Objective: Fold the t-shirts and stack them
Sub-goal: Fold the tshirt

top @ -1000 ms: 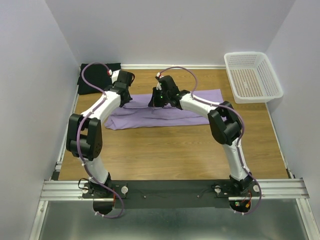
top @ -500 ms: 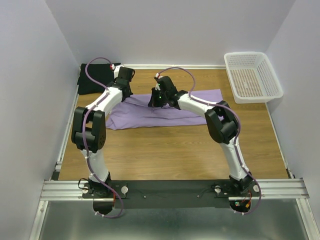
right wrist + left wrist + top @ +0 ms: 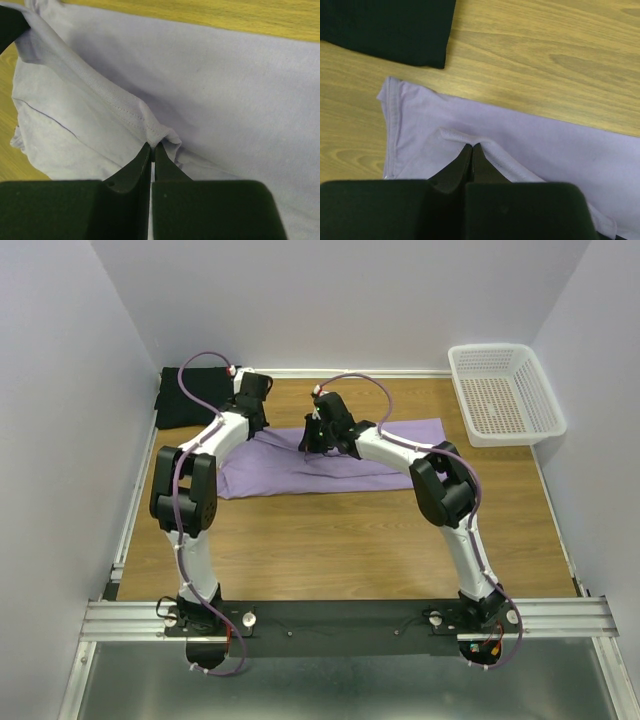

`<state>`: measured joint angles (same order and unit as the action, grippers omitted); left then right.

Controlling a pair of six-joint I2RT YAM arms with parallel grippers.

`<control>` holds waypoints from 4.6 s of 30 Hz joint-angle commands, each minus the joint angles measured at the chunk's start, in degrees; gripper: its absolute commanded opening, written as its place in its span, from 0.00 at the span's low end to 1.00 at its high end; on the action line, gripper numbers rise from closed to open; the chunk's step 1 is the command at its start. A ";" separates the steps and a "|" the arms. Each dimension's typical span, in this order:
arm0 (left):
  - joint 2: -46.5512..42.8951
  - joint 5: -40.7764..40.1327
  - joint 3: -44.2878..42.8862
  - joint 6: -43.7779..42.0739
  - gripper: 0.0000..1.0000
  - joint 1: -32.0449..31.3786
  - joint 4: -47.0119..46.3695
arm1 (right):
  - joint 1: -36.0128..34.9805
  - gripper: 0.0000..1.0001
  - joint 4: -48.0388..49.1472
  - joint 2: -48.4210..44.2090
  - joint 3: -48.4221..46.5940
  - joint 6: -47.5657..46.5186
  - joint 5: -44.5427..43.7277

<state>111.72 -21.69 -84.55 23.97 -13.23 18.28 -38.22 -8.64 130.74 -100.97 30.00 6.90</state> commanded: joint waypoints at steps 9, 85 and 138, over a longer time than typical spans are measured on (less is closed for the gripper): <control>4.73 1.57 -2.46 -1.64 0.00 0.23 -2.90 | 0.51 0.16 -1.02 1.10 1.56 1.47 -4.52; -23.91 12.38 40.34 18.66 0.16 19.47 -0.36 | 46.12 0.37 5.39 -37.92 61.68 6.21 0.49; -39.13 12.91 40.87 10.23 0.67 9.46 1.05 | 39.71 0.34 -13.59 -54.78 66.69 -0.11 -2.15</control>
<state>71.02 -6.02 -41.56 35.86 -3.53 20.58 1.58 -15.88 78.85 -35.73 31.48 7.09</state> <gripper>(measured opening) 0.666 0.334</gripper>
